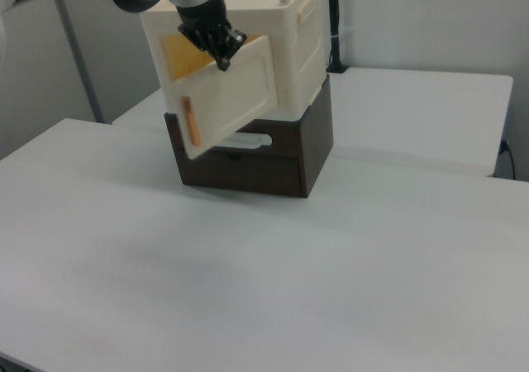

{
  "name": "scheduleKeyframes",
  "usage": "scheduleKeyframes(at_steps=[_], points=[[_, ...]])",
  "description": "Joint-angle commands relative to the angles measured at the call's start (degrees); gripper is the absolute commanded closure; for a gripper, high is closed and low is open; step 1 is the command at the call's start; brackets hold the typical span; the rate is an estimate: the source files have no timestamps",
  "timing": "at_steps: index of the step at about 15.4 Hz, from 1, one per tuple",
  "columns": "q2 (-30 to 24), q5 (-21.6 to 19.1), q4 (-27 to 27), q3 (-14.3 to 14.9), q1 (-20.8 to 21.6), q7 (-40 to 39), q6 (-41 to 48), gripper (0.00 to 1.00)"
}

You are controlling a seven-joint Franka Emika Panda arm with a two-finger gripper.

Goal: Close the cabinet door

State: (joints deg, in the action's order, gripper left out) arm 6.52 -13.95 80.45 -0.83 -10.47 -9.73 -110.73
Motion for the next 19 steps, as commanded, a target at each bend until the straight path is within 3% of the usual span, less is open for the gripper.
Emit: scheduleKeyframes(at_steps=[1,9,16,19], points=[[1.65,-0.73,0.94,-3.65,0.88,1.37,-5.51,0.99],[7.54,0.41,0.68,-4.01,5.72,4.19,-22.41,0.98],[6.93,3.66,1.29,-3.75,5.37,3.75,-18.2,0.98],[6.32,9.53,3.49,-3.75,5.37,3.84,-13.39,0.98]])
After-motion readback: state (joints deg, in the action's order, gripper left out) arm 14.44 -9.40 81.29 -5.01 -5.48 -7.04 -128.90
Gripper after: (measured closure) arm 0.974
